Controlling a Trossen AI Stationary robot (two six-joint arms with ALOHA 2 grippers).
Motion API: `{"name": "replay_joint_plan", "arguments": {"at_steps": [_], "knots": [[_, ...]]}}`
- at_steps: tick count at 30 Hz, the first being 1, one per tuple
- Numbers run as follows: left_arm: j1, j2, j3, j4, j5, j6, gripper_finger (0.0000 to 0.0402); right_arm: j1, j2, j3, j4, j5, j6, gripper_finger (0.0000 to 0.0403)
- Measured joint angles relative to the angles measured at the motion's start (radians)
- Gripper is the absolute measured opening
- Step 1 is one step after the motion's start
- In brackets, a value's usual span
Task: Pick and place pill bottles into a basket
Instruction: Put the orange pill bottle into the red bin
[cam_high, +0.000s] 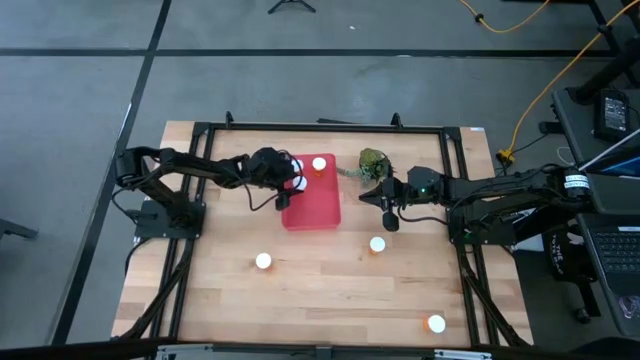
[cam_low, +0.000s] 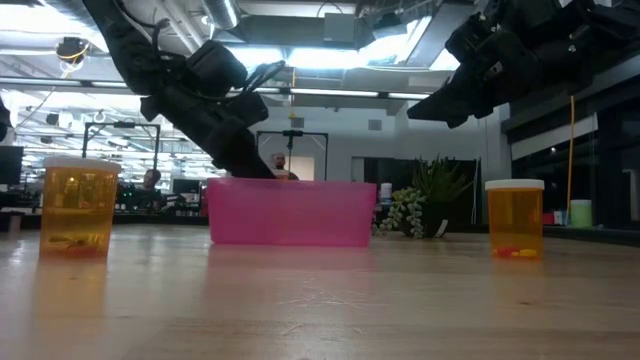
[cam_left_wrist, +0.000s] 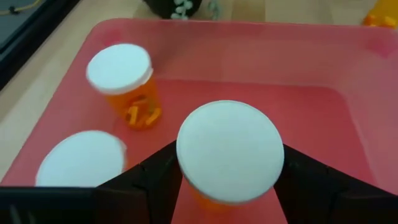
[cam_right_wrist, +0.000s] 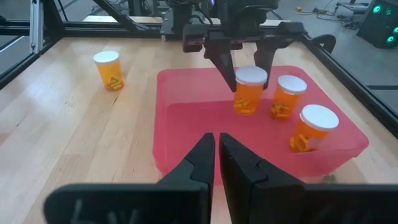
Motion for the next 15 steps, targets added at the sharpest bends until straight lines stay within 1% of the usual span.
{"name": "replay_joint_plan", "arguments": {"at_steps": [3, 15], "knots": [[0.0, 0.0, 0.0, -0.004, -0.013, -0.021, 0.0225, 0.0, 0.0, 0.0, 0.0, 0.0, 0.0, 0.0029], [0.0, 0.001, 0.0, -0.019, -0.026, -0.02, 0.0242, 0.0, 0.0, 0.0, 0.0, 0.0, 0.005, 0.0029]]}}
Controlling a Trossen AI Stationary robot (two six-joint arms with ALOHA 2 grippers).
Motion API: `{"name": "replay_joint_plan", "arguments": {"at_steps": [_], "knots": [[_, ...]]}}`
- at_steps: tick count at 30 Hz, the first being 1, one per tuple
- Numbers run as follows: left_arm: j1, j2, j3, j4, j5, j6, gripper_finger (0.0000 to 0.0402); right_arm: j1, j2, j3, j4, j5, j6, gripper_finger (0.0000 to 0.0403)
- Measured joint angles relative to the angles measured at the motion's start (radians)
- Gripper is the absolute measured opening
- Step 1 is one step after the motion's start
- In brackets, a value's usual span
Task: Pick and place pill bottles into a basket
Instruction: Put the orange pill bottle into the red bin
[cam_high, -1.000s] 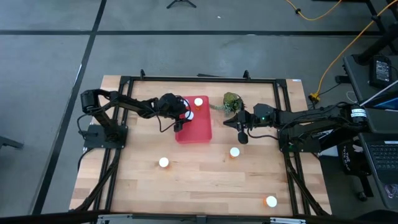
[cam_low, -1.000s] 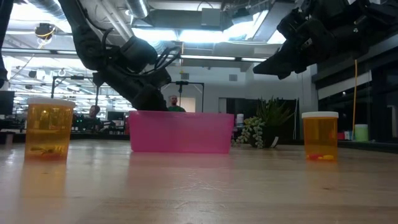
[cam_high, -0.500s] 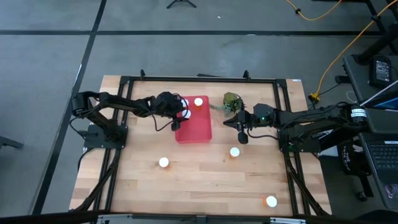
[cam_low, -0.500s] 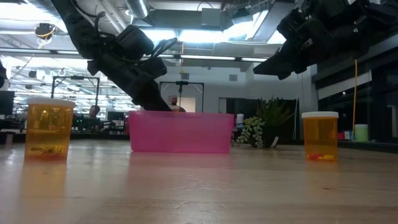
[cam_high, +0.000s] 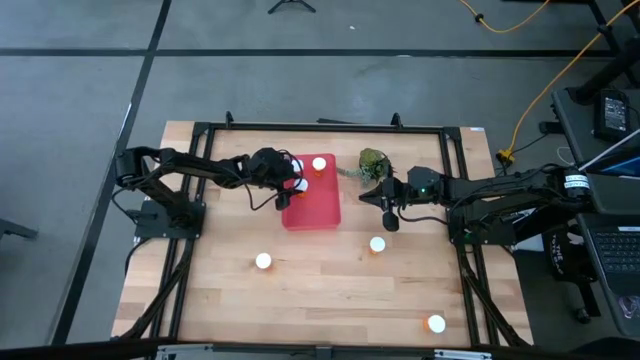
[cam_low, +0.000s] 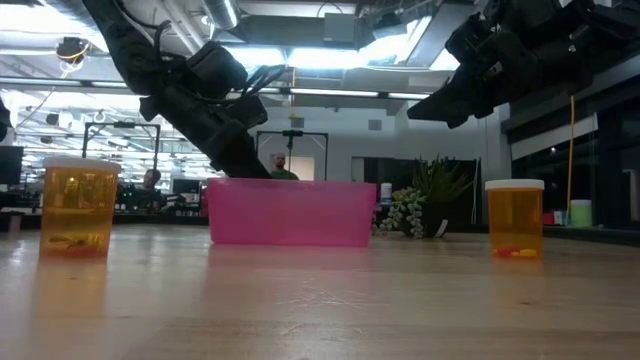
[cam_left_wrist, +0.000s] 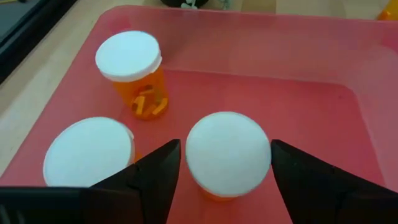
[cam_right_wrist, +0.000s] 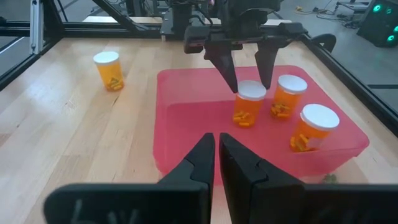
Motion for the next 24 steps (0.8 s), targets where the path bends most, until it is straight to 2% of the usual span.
{"name": "replay_joint_plan", "arguments": {"at_steps": [5, 14, 24], "knots": [[0.0, 0.0, 0.0, -0.011, -0.057, 0.032, 0.0242, 0.0, 0.0, 0.0, 0.0, 0.0, 0.0, 0.0029], [0.0, -0.012, 0.0, -0.062, -0.055, 0.031, 0.0242, 0.0, 0.0, 0.0, 0.0, 0.0, 0.0, 0.0029], [-0.011, -0.152, 0.0, -0.103, -0.054, 0.024, 0.0242, 0.0, 0.0, 0.0, 0.0, 0.0, 0.0, 0.0029]]}}
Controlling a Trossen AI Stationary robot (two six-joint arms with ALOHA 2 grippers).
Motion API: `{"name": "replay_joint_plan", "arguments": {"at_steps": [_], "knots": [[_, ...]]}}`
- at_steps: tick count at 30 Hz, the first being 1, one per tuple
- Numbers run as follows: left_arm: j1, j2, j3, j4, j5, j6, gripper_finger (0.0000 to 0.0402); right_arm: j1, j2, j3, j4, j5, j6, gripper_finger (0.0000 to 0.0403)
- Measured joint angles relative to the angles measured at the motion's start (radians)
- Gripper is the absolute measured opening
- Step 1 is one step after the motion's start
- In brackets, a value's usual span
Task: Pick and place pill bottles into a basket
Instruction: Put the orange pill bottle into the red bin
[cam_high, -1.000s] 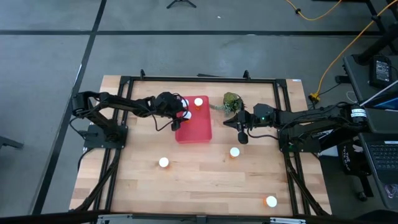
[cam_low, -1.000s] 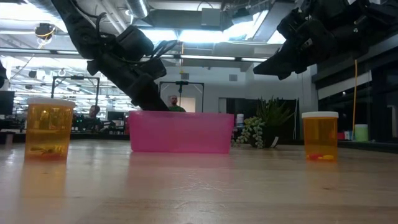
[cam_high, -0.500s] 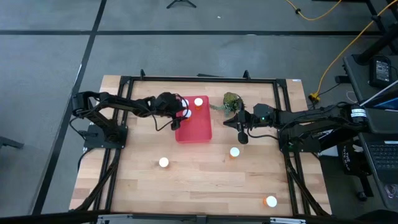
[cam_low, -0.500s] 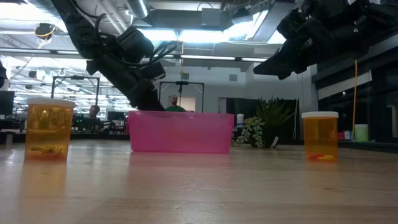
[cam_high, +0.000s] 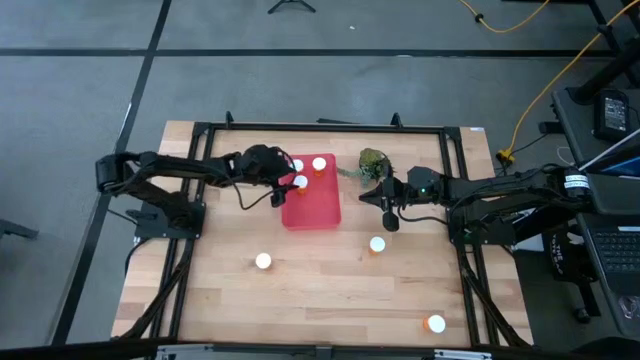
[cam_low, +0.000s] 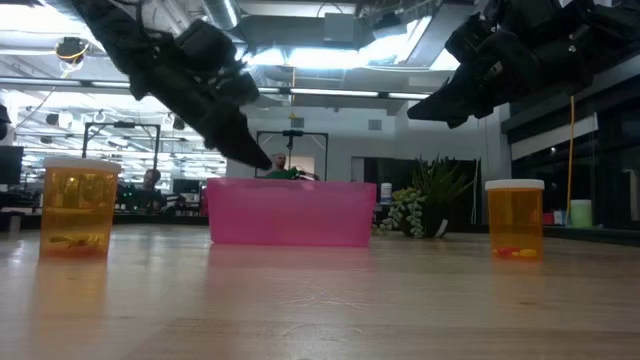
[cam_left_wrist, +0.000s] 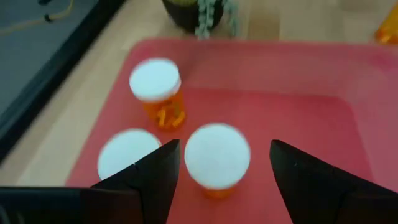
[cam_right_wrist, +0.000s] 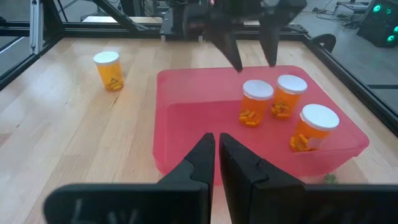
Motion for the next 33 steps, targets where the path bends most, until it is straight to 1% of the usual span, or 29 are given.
{"name": "replay_joint_plan", "arguments": {"at_steps": [5, 11, 14, 17, 21, 24, 28, 33], "knots": [[-0.025, -0.115, 0.0, -0.069, 0.004, 0.0, 0.0242, 0.0, 0.0, 0.0, 0.0, 0.0, 0.0, 0.0029], [-0.085, -0.258, 0.0, -0.192, 0.055, 0.0, 0.0241, 0.0, 0.0, 0.0, 0.0, 0.0, 0.0, 0.0029], [-0.126, -0.341, 0.0, -0.269, 0.095, -0.023, 0.0234, 0.0, 0.0, 0.0, -0.001, -0.001, 0.001, 0.0029], [-0.169, -0.433, 0.0, -0.354, 0.103, -0.058, 0.0218, 0.0, 0.0, 0.0, -0.016, -0.001, 0.001, 0.0029], [-0.235, -0.521, 0.0, -0.424, 0.052, -0.078, 0.0184, 0.0, 0.0, 0.0, -0.044, -0.002, 0.003, 0.0029], [-0.285, -0.553, 0.0, -0.478, 0.027, -0.083, 0.0148, 0.0, 0.0, 0.0, -0.045, -0.002, 0.003, 0.0029], [-0.348, -0.565, 0.0, -0.543, 0.022, -0.164, 0.0096, 0.0, 0.0, 0.0, -0.039, -0.002, 0.001, 0.0029], [-0.425, -0.565, -0.015, -0.527, -0.018, -0.202, 0.0036, 0.0, 0.0, 0.0, -0.046, -0.002, -0.008, 0.0029]]}}
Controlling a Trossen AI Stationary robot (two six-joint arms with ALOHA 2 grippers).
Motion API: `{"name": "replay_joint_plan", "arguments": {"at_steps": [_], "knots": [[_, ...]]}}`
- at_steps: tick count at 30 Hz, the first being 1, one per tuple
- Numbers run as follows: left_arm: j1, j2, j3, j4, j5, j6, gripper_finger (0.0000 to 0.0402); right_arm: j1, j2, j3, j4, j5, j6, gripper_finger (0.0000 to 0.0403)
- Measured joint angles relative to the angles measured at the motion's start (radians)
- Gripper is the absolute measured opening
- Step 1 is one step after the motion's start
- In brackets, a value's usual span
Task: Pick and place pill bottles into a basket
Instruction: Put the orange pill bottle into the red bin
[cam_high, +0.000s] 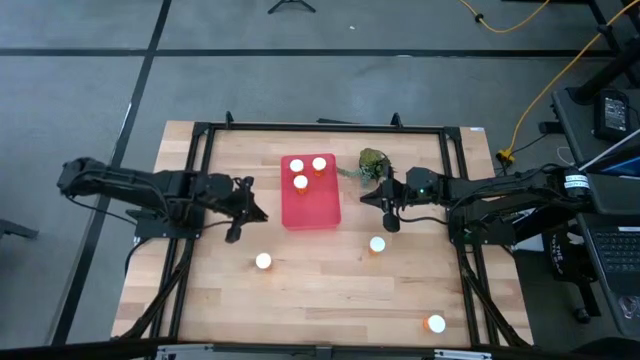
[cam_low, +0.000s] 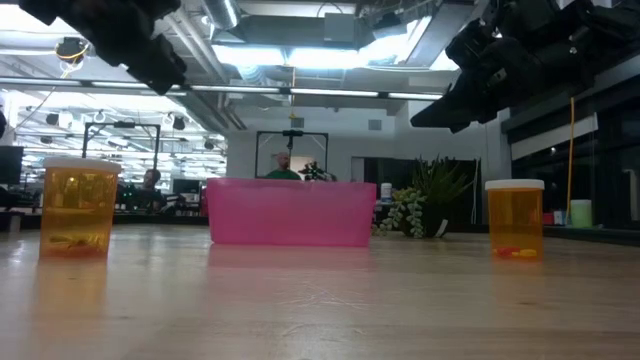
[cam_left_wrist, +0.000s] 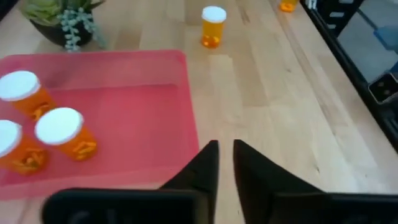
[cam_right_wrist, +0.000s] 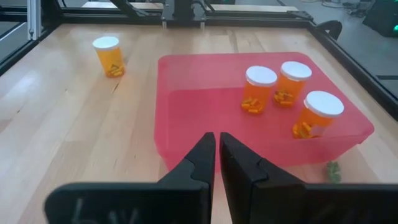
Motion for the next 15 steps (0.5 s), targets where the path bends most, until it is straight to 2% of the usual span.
{"name": "replay_joint_plan", "arguments": {"at_steps": [4, 11, 15], "knots": [[-0.05, 0.0, -0.047, 0.069, -0.046, -0.01, 0.0005, 0.0, -0.008, 0.0, -0.019, -0.012, 0.009, 0.0029], [-0.091, 0.0, -0.131, 0.21, -0.051, -0.026, 0.0002, 0.0, -0.104, 0.0, -0.156, -0.109, 0.006, 0.0029], [-0.095, 0.0, -0.141, 0.209, -0.125, -0.025, 0.0002, 0.002, -0.203, 0.0, -0.272, -0.133, 0.013, 0.0029]]}}
